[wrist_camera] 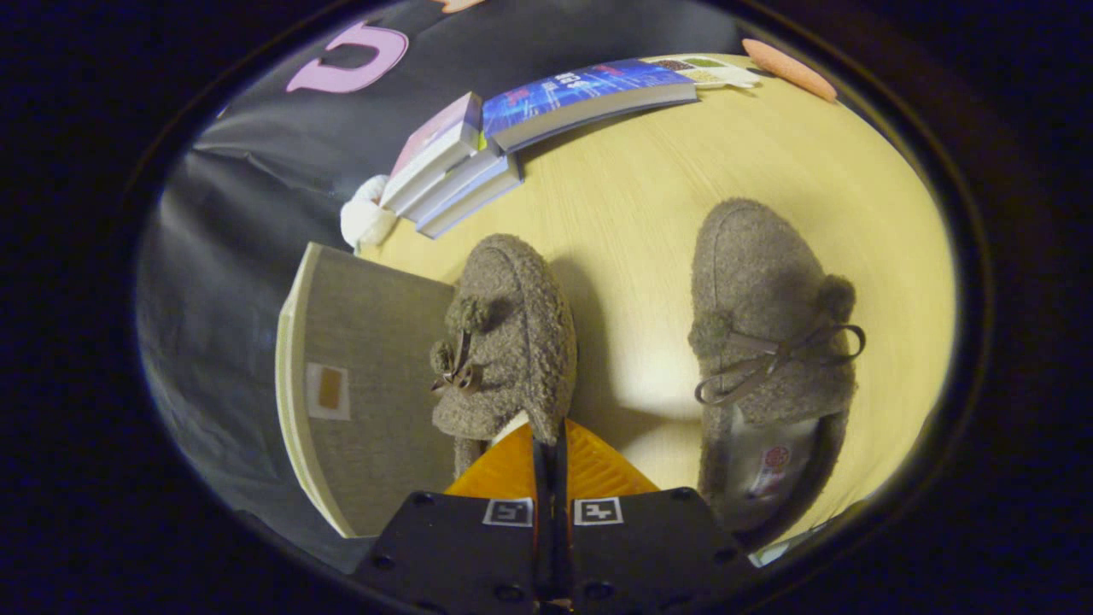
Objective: Open the storage box then place both shoes into the box .Put the left shoe in first, then the right shoe, with the right side of both shoes facing outward in a uniform manner.
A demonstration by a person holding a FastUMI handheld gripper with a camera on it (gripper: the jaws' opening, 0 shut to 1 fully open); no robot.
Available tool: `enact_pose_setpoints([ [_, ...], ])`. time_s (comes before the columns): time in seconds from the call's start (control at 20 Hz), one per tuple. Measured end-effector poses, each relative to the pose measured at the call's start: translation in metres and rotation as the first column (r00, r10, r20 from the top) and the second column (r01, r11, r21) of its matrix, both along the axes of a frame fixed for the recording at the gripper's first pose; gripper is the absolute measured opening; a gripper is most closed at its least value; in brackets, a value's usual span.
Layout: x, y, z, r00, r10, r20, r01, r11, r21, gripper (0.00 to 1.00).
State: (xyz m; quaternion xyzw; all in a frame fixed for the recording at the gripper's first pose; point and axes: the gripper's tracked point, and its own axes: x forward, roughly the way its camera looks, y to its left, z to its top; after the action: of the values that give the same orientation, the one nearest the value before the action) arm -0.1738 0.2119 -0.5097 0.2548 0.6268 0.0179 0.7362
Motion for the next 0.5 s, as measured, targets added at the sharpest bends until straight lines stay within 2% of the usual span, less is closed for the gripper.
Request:
enact_pose_setpoints([
  [0.25,0.045,0.003,0.067,0.988,-0.078,0.133,0.071,0.996,0.054,0.04],
  [0.5,0.088,0.048,0.148,0.954,-0.067,0.292,0.030,0.991,0.131,0.04],
])
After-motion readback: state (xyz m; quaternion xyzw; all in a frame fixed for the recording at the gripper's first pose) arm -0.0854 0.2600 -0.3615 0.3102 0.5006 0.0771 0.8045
